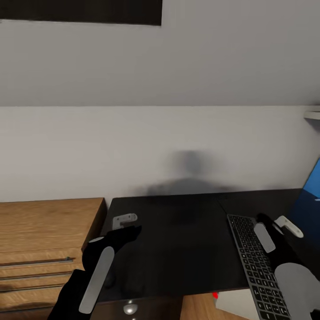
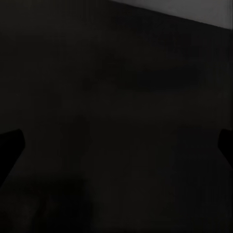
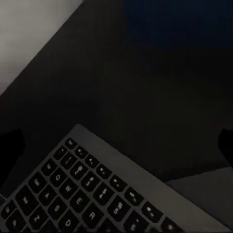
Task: In the bedroom, organize the workspace by keeping the computer under the desk, ensuring the monitor is on the desk, placing the keyboard on the desk next to the monitor, placing the mouse on the desk next to the keyboard, moving the folder from the swivel chair onto the desk next to the mouse, stacking the notebook on top of the folder with the pen on top of the notebook, and positioning the swivel chair next to the desk.
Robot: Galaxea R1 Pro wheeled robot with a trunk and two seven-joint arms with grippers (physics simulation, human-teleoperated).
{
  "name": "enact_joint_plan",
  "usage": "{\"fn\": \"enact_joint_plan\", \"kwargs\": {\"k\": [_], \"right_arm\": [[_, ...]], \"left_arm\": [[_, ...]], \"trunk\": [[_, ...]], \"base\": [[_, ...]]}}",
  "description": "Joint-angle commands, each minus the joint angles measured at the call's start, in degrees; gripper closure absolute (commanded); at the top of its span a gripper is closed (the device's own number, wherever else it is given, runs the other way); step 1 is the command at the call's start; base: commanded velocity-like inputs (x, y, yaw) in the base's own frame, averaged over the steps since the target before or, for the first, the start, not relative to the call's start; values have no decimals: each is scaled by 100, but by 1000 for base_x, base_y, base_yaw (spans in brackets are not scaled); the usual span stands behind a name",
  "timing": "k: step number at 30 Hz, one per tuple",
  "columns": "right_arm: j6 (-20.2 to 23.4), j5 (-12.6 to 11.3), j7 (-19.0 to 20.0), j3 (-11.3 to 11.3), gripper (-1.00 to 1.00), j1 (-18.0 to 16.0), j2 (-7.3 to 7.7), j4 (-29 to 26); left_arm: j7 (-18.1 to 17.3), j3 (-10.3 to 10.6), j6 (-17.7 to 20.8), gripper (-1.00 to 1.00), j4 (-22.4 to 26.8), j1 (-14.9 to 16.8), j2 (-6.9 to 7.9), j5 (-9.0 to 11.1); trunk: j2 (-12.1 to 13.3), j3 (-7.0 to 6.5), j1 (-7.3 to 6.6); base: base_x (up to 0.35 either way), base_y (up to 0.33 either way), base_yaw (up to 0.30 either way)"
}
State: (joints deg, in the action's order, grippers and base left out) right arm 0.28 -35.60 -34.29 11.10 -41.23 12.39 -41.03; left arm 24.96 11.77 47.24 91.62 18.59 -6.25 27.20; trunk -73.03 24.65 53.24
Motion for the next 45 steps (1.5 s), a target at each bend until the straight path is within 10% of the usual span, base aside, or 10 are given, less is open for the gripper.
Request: {"fn": "enact_joint_plan", "kwargs": {"k": [1,6,16,45], "right_arm": [[29,-26,-93,-17,-100,115,-39,-229],[529,304,-943,-452,-100,1103,-531,-2278],[1135,339,-1126,-512,-100,1251,-1002,-2929],[1202,340,-1273,-529,-100,1301,-1054,-3016]], "left_arm": [[58,10,13,-100,6,5,0,59],[54,34,7,-100,5,5,0,58],[21,34,13,-100,5,5,1,74],[-9,23,17,-100,-21,5,107,102]], "trunk": [[38,-12,-22],[238,-102,-132],[278,-120,-154],[278,-120,-154]], "base": [[0,0,0],[0,0,0],[0,0,0],[-246,-25,0]]}}
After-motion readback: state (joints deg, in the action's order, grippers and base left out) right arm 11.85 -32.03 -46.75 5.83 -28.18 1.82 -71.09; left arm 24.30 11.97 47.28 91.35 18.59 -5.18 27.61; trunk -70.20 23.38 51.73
